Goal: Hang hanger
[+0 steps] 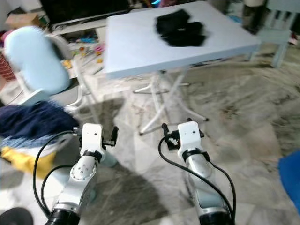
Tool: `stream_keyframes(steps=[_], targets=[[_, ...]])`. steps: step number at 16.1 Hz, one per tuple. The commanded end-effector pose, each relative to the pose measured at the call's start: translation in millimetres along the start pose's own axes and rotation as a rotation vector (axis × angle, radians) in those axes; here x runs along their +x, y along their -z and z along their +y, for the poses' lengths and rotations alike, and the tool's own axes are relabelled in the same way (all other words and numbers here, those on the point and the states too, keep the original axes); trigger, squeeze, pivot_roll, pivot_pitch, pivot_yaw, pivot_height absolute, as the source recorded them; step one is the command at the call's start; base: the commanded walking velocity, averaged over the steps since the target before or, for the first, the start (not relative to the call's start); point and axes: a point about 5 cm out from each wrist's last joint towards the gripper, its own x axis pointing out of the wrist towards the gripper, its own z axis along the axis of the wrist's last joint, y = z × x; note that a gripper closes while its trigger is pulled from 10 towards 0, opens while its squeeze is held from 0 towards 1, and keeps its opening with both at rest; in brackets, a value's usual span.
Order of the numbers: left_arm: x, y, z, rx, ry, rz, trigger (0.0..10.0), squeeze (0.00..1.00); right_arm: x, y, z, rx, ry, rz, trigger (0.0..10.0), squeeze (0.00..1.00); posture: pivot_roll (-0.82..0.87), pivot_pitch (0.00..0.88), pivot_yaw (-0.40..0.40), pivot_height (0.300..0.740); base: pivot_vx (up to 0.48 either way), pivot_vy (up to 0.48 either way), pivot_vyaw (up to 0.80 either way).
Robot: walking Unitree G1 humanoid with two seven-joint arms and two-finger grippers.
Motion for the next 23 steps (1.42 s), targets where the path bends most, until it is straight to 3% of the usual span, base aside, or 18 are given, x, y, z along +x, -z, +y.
stream_keyframes(steps=[1, 6, 10, 23], targets=[[0.4, 2.7, 6.1, 0.003, -0.027, 0.008, 10.0, 0.00, 0.1, -3.2, 8.5, 0.005, -0.031, -0.009, 10.0, 0.00, -0.07, 0.097, 0.100, 0.740, 0.000, 0.416, 0.00], [1.2, -6.0, 4.3, -0.017, 0.028, -0.057, 10.0, 0.00, -0.9, -3.8, 9.3, 0.001, -0.043, -0.012, 10.0, 0.00, -0.08, 0.098, 0.092, 0.740, 0.000, 0.000, 0.00], [0.0, -4.4, 7.0, -0.057, 0.038, -0.055, 10.0, 0.00, 0.5, -5.6, 8.7, -0.004, -0.050, -0.019, 10.0, 0.00, -0.07, 0.094, 0.087, 0.740, 0.000, 0.000, 0.80], [1.9, -1.6, 0.6, -0.078, 0.083, -0.048, 10.0, 0.00, -0.7, -5.2, 14.1, -0.006, -0.075, -0.021, 10.0, 0.00, -0.08, 0.096, 0.091, 0.740, 0.314, 0.000, 0.05]])
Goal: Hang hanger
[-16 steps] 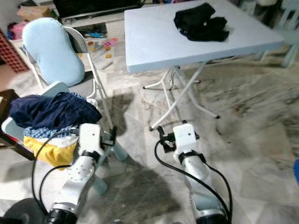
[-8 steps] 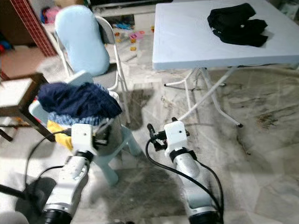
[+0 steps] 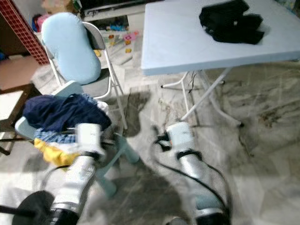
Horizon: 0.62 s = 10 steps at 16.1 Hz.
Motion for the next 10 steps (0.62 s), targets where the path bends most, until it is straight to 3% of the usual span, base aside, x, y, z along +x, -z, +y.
stream_keyframes(steps=[1, 5, 10], targets=[[-1.1, 1.4, 14.1, 0.018, -0.030, 0.005, 10.0, 0.00, 2.9, -4.8, 12.5, 0.017, -0.039, -0.019, 10.0, 0.00, -0.08, 0.096, 0.091, 0.740, 0.341, 0.000, 0.00], [0.1, 1.3, 15.9, 0.007, -0.049, 0.009, 10.0, 0.00, 4.6, -4.4, 12.8, 0.009, -0.046, -0.017, 10.0, 0.00, -0.08, 0.095, 0.088, 0.740, 0.325, 0.071, 0.00], [-1.0, 4.1, 15.2, 0.016, -0.045, 0.020, 10.0, 0.00, 3.5, -2.9, 16.1, 0.009, -0.053, -0.013, 10.0, 0.00, -0.08, 0.097, 0.089, 0.740, 0.250, 0.409, 0.79]])
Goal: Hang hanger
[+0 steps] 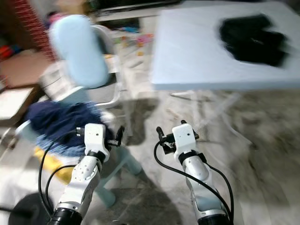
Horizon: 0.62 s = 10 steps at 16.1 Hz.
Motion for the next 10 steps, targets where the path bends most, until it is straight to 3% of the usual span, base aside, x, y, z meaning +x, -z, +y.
stream_keyframes(steps=[1, 6, 10], targets=[[-3.3, 5, 14.1, 0.016, -0.037, 0.024, 10.0, 0.00, 2.4, -4, 12.3, 0.020, -0.037, -0.017, 10.0, 0.00, -0.08, 0.100, 0.091, 0.740, 0.000, 0.394, 0.64], [-3.4, 10, 12.4, 0.018, -0.022, 0.048, 10.0, 0.00, 1.8, -2, 11.0, 0.025, -0.031, -0.010, 10.0, 0.00, -0.08, 0.102, 0.092, 0.740, 0.000, 0.052, 0.10], [-2.0, 14, -1.7, -0.050, 0.090, 0.085, 10.0, 0.00, 1.9, -3, 10.7, 0.024, -0.029, -0.013, 10.0, 0.00, -0.08, 0.108, 0.089, 0.740, 0.000, 0.000, 0.00]])
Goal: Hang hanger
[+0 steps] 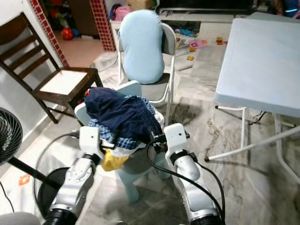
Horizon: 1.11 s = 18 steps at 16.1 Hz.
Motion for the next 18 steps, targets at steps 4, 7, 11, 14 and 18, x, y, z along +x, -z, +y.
stream_keyframes(steps=[4, 7, 11, 14, 18], targets=[[5.7, -4.1, -5.1, -0.017, 0.046, 0.000, 10.0, 0.00, -1.3, -0.5, -3.4, -0.003, 0.011, 0.005, 10.0, 0.00, -0.09, 0.109, 0.085, 0.740, 0.000, 0.000, 0.00], [7.6, -6.7, -0.2, -0.033, 0.038, -0.007, 10.0, 0.00, -1.6, -0.5, -3.8, -0.005, 0.014, 0.006, 10.0, 0.00, -0.09, 0.111, 0.085, 0.740, 0.000, 0.000, 0.00], [7.4, -4.5, -2.6, -0.035, 0.055, -0.001, 10.0, 0.00, -1.0, 1.2, -1.3, -0.003, 0.012, 0.024, 10.0, 0.00, -0.09, 0.114, 0.083, 0.740, 0.065, 0.000, 0.00], [7.5, -3.8, -4.0, -0.034, 0.058, 0.002, 10.0, 0.00, -1.3, 0.7, -2.4, -0.003, 0.019, 0.017, 10.0, 0.00, -0.09, 0.118, 0.084, 0.740, 0.252, 0.000, -0.35], [7.7, -3.6, -2.8, -0.034, 0.053, 0.002, 10.0, 0.00, -2.0, 1.5, -1.6, -0.010, 0.014, 0.021, 10.0, 0.00, -0.09, 0.120, 0.084, 0.740, 0.268, 0.000, 0.00]])
